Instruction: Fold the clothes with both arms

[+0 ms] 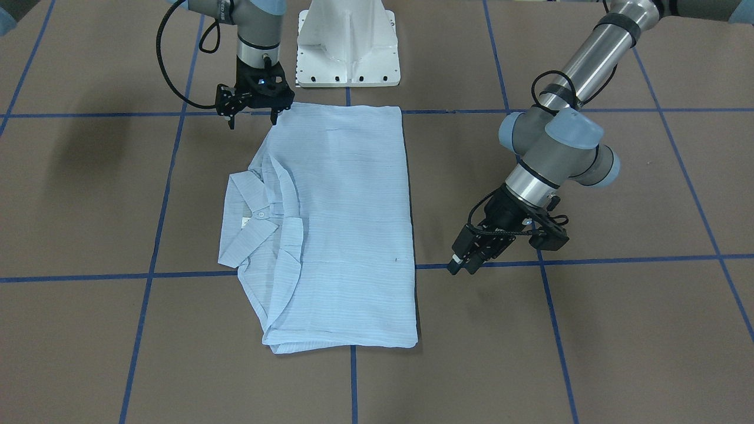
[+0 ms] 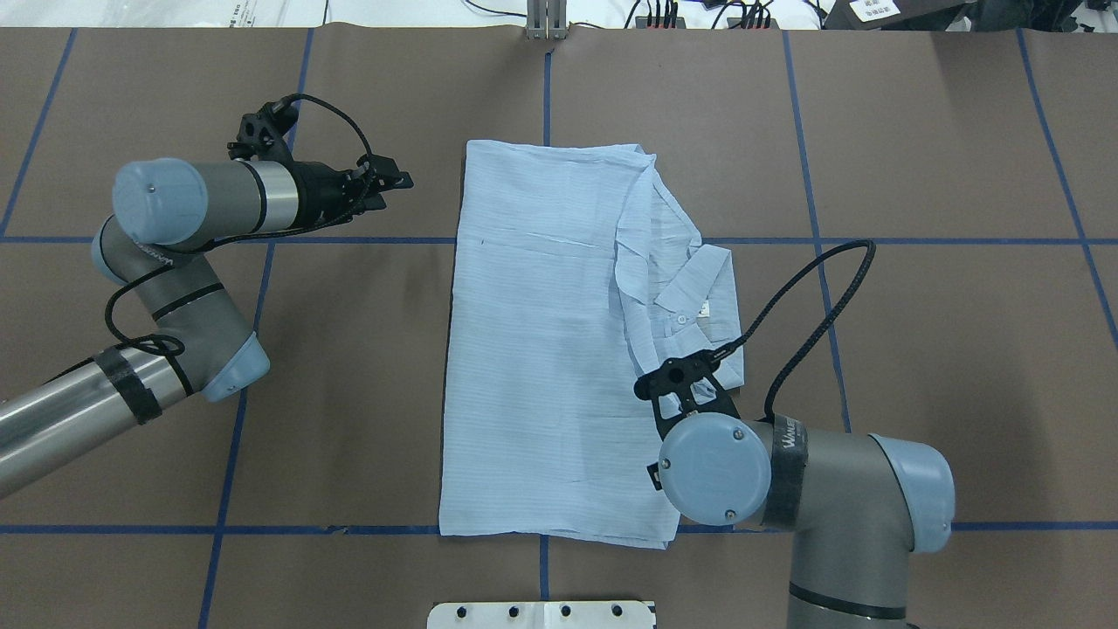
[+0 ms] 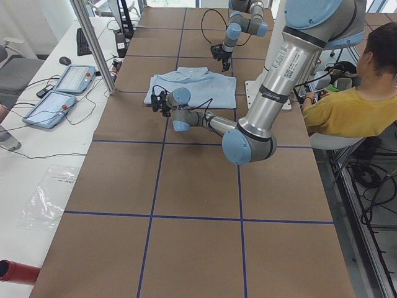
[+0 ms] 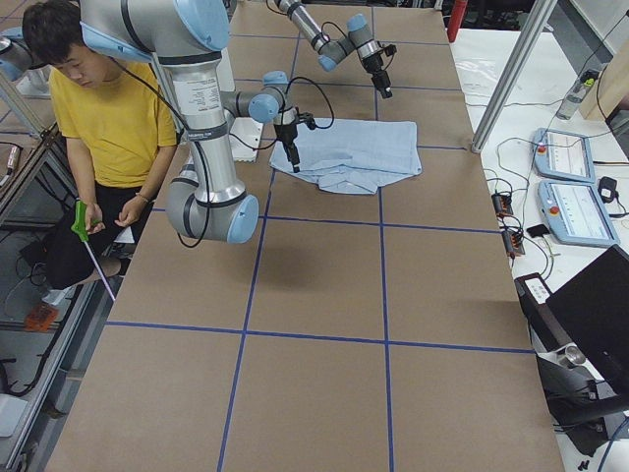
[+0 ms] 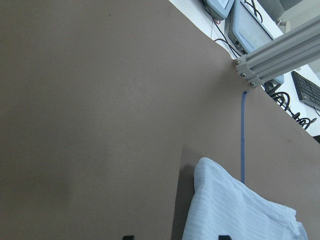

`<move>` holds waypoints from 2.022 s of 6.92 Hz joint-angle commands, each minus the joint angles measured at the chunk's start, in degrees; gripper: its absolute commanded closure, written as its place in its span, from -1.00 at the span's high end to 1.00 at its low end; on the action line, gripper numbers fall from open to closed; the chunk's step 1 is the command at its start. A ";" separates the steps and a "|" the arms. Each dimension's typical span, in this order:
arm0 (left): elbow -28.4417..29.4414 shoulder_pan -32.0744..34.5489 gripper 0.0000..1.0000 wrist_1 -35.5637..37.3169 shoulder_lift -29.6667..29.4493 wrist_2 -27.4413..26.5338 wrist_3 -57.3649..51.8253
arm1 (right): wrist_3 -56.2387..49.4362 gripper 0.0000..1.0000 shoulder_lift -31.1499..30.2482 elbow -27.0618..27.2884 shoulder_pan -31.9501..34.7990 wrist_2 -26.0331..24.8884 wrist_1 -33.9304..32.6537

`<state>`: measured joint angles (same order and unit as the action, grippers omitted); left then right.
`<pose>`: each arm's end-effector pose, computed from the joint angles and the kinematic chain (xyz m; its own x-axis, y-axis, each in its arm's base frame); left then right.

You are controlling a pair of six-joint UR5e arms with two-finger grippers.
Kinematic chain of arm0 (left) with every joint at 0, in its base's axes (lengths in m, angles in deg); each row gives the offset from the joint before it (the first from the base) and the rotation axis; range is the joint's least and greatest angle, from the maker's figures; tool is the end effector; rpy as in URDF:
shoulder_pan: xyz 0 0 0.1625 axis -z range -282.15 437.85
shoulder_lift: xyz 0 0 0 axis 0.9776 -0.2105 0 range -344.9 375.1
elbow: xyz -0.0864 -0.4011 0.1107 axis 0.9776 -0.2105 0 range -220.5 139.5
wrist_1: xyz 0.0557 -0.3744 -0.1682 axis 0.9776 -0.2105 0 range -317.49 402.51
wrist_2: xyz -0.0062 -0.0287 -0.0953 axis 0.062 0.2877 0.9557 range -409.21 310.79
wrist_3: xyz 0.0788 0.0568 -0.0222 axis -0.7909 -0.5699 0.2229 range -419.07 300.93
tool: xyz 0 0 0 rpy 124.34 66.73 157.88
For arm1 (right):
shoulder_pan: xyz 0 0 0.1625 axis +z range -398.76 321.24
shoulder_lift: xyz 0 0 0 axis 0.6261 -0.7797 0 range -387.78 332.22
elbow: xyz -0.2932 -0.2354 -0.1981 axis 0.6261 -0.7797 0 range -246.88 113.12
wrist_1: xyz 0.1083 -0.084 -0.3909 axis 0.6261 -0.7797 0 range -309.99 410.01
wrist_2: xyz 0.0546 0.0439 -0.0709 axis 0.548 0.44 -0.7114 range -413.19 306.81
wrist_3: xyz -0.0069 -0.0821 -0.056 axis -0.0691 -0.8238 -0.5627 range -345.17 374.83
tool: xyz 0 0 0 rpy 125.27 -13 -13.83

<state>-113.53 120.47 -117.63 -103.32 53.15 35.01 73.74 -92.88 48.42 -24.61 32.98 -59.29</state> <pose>0.4375 -0.5546 0.3740 0.0713 -0.1602 -0.9845 0.5120 0.8529 -0.1017 -0.5151 -0.2742 0.2808 0.8557 -0.3155 0.4102 0.1923 0.9297 0.3141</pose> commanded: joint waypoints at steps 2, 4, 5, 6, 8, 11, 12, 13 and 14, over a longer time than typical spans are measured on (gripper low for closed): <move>-2.28 0.00 0.29 0.00 1.80 1.17 0.05 | 0.07 1.00 2.61 -7.96 3.24 -0.04 7.49; -2.37 0.00 0.29 0.00 1.80 1.17 0.13 | -0.98 1.00 2.79 -9.83 4.39 -0.04 8.14; -2.37 0.00 0.29 0.00 1.80 1.17 0.14 | -1.25 1.00 2.70 -9.83 5.35 0.40 8.14; -2.29 0.00 0.29 0.00 1.80 1.17 0.14 | -3.77 1.00 2.35 -9.83 6.32 0.57 8.05; -2.29 0.00 0.29 0.00 1.88 1.17 0.13 | -5.03 1.00 -5.50 -3.12 8.08 1.97 8.05; -2.11 0.00 0.29 0.00 1.88 1.17 -0.04 | -6.08 1.00 -9.79 2.47 9.76 5.94 8.14; -2.20 0.00 0.29 0.00 1.88 1.17 0.05 | -6.08 1.00 -6.74 1.34 10.36 5.85 8.05; -2.11 -0.09 0.29 0.00 1.88 1.17 0.05 | -5.91 1.00 -1.22 -3.02 11.59 5.76 8.14; -2.11 0.00 0.29 0.00 1.88 1.17 0.13 | -5.91 1.00 4.23 -7.07 12.91 6.02 8.05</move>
<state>-115.67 120.43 -117.63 -101.44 54.32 35.07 67.79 -94.70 45.80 -13.12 38.83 -51.19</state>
